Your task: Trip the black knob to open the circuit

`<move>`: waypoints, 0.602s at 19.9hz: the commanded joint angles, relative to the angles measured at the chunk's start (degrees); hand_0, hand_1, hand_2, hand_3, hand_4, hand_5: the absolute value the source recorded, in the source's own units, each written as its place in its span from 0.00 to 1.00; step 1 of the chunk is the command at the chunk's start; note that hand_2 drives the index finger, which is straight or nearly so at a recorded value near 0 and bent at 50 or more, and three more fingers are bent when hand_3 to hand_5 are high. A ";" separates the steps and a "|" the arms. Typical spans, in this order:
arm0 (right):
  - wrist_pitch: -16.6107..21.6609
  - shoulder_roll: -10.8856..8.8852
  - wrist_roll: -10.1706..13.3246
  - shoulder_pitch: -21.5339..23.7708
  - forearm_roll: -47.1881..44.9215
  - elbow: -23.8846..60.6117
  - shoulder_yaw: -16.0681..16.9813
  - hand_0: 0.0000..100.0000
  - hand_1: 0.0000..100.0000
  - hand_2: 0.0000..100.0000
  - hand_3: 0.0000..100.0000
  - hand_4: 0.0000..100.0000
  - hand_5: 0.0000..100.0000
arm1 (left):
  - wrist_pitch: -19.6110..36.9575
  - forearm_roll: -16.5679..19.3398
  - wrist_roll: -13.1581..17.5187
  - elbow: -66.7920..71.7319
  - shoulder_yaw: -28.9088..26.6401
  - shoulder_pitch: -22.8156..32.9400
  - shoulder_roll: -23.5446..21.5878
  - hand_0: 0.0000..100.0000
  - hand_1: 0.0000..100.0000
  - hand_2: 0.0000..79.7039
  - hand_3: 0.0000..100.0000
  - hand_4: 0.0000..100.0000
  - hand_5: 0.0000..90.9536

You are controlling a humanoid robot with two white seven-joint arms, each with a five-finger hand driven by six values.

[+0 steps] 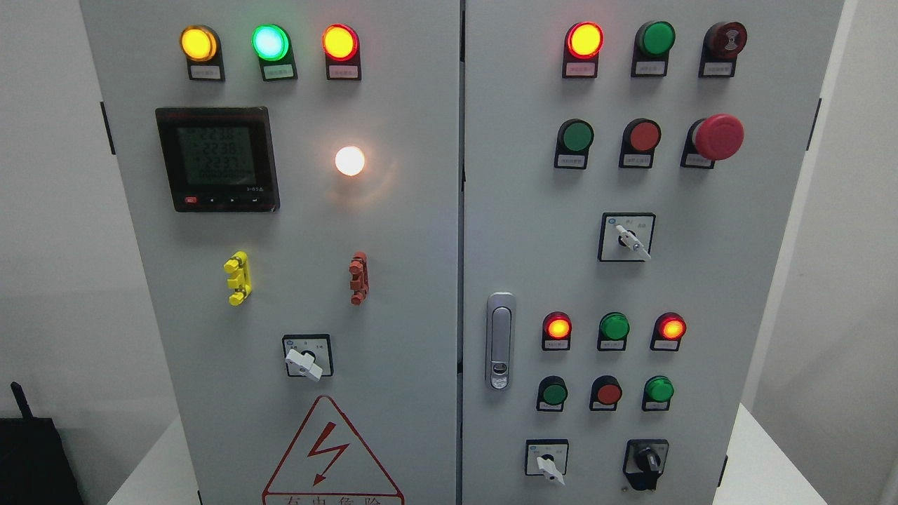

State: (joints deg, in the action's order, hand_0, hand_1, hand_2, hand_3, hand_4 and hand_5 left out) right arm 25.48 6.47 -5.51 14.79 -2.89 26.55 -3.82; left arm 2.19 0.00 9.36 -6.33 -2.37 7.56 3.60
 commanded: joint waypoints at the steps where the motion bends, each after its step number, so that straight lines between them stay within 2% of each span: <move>1: 1.24 0.04 0.59 0.77 -0.01 11.93 0.39 0.00 0.00 0.00 0.22 0.26 0.12 | 0.09 1.32 0.05 0.00 0.00 0.00 0.00 0.12 0.39 0.00 0.00 0.00 0.00; 2: 1.67 0.04 0.76 0.85 -0.01 13.16 0.39 0.00 0.00 0.00 0.24 0.27 0.14 | 0.09 1.32 0.05 0.00 0.00 0.00 0.00 0.12 0.39 0.00 0.00 0.00 0.00; 3: 2.29 0.04 0.85 0.86 -0.01 14.13 0.39 0.00 0.00 0.00 0.31 0.32 0.19 | 0.01 1.32 0.05 0.00 0.00 0.00 0.00 0.12 0.39 0.00 0.00 0.00 0.00; 4: 3.16 0.04 1.37 0.94 0.08 14.93 0.30 0.00 0.00 0.00 0.31 0.32 0.19 | 0.09 1.32 0.05 0.00 0.00 0.00 0.00 0.12 0.39 0.00 0.00 0.00 0.00; 6: 5.53 0.04 2.87 0.94 0.08 16.51 0.30 0.00 0.00 0.00 0.48 0.43 0.28 | 0.09 1.32 0.05 0.00 0.00 0.00 0.00 0.12 0.39 0.00 0.00 0.00 0.00; 7: 6.94 0.04 3.22 1.03 0.08 17.21 0.30 0.00 0.00 0.00 0.50 0.43 0.29 | 0.01 1.32 0.05 0.00 0.00 0.00 0.00 0.12 0.39 0.00 0.00 0.00 0.00; 9: 9.23 0.04 3.66 1.38 0.08 19.32 0.13 0.00 0.00 0.00 0.66 0.54 0.38 | 0.01 1.32 0.05 0.00 0.00 0.00 0.00 0.12 0.39 0.00 0.00 0.00 0.00; 12: 9.50 0.04 4.28 2.52 0.08 24.94 -0.14 0.00 0.00 0.00 0.73 0.61 0.48 | 0.01 1.32 0.05 0.00 0.00 0.00 0.00 0.12 0.39 0.00 0.00 0.00 0.00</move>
State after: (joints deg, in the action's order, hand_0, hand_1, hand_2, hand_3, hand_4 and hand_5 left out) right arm 33.89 6.50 -1.81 16.16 -2.83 38.59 -3.71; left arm 2.12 0.00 9.36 -6.33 -2.37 7.56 3.60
